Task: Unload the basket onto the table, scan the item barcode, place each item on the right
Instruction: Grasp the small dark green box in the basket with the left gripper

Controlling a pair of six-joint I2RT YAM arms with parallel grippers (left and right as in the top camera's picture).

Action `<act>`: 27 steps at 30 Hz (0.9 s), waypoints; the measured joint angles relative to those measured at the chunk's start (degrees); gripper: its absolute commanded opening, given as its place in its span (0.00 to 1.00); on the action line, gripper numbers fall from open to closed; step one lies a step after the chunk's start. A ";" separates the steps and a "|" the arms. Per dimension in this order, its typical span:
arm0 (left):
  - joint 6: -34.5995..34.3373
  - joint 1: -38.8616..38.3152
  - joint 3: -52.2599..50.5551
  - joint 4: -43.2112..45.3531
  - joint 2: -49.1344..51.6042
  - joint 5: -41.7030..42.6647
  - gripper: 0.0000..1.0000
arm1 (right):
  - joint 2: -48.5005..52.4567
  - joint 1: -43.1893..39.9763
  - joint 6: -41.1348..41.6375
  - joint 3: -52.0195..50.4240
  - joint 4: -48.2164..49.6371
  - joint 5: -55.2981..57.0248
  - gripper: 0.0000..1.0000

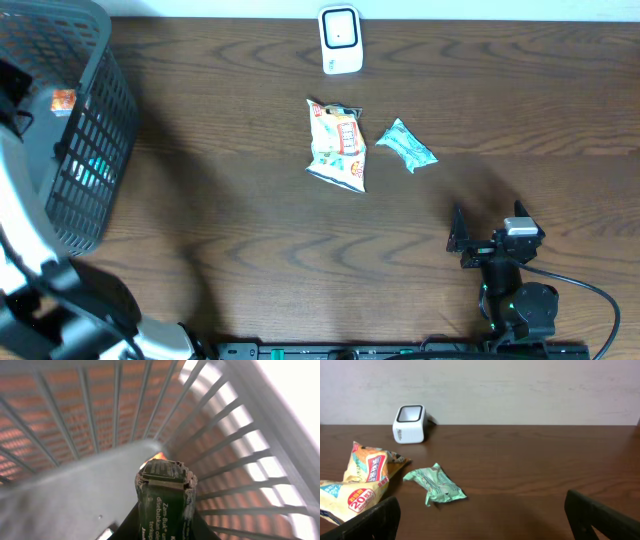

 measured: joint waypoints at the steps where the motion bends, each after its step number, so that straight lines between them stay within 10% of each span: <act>1: -0.04 0.00 0.00 -0.11 -1.62 0.15 0.11 | 0.00 0.00 0.00 0.00 0.00 0.00 0.99; 27: -11.26 -0.17 0.00 1.79 -13.53 32.65 0.11 | 0.00 0.00 0.00 0.00 0.00 0.02 0.99</act>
